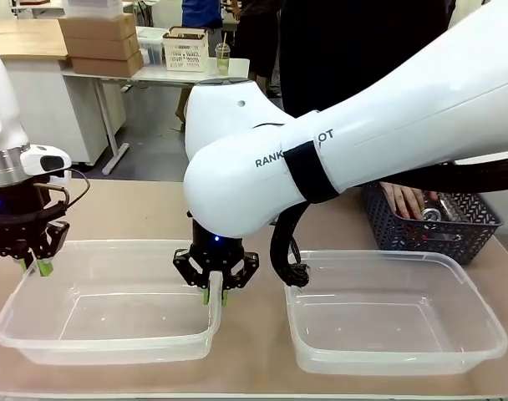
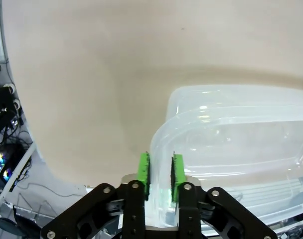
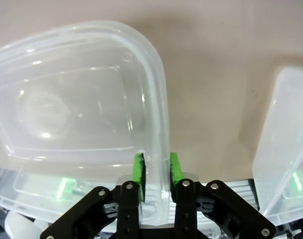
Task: Sort the waste into each basket.
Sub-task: Pick up the Organizing box on the left side of the table and lift it.
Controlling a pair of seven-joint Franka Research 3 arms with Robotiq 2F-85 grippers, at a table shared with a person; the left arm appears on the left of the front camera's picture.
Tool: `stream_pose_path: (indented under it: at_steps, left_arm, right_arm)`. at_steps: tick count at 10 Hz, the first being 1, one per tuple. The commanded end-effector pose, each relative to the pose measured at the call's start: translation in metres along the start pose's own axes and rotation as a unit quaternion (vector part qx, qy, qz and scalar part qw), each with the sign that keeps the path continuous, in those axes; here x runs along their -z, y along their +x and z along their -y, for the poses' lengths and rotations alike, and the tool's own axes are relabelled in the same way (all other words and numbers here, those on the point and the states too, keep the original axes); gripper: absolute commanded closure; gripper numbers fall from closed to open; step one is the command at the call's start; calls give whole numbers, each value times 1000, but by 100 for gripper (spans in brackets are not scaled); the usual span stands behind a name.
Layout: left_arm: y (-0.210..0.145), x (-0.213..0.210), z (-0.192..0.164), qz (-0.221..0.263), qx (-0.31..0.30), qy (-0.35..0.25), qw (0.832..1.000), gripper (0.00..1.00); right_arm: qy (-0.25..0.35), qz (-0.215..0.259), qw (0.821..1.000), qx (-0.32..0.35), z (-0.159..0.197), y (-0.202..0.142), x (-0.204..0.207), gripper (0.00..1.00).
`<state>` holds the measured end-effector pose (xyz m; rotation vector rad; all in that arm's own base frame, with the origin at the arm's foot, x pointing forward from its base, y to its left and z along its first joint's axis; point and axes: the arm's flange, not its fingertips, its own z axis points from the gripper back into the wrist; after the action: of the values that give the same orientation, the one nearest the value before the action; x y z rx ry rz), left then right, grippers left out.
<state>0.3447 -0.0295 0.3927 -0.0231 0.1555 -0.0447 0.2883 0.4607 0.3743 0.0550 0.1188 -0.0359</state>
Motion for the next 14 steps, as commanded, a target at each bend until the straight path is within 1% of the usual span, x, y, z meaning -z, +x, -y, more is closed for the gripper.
stream_pose_path:
  at_steps: [1, 3, 4, 6, 7, 8, 9, 10, 11, 13, 14]
  left_arm:
    - [-68, 55, -1, 6, -12, 13, 1000, 100]
    - [-68, 49, 1, 5, -10, 14, 1000, 100]
    - [-68, 36, 3, 6, -21, 12, 1000, 100]
    - [-68, -14, 14, 36, -40, 13, 998, 100]
    - [-69, -44, 23, 57, -50, 11, 997, 100]
    - [-68, -77, 33, 63, -66, 0, 996, 100]
    - [-65, -103, 42, 71, -61, -21, 995, 100]
    - [-63, -122, 49, 85, -45, -37, 995, 100]
    - [-67, -87, 43, 63, -39, -24, 997, 100]
    - [-67, -87, 43, 63, -39, -24, 997, 100]
    - [-67, -87, 43, 63, -39, -24, 997, 100]
  right_arm:
    - [5, -10, 1000, 18, 6, -7, 2, 100]
    - [3, -10, 1000, 22, 15, -8, -4, 100]
    - [-7, -8, 1000, 19, 23, -9, -19, 100]
    - [-19, -12, 1000, 9, 41, -13, -65, 100]
    - [-27, -11, 1000, 3, 51, -21, -88, 100]
    - [-36, -15, 999, -19, 63, -33, -110, 100]
    - [-39, -20, 998, -39, 75, -43, -120, 100]
    - [-37, -15, 998, -52, 86, -55, -120, 100]
    - [-22, -3, 1000, -19, 47, -40, -109, 98]
    - [-22, -3, 1000, -19, 47, -40, -109, 98]
    - [-23, 1, 999, -32, 56, -50, -122, 94]
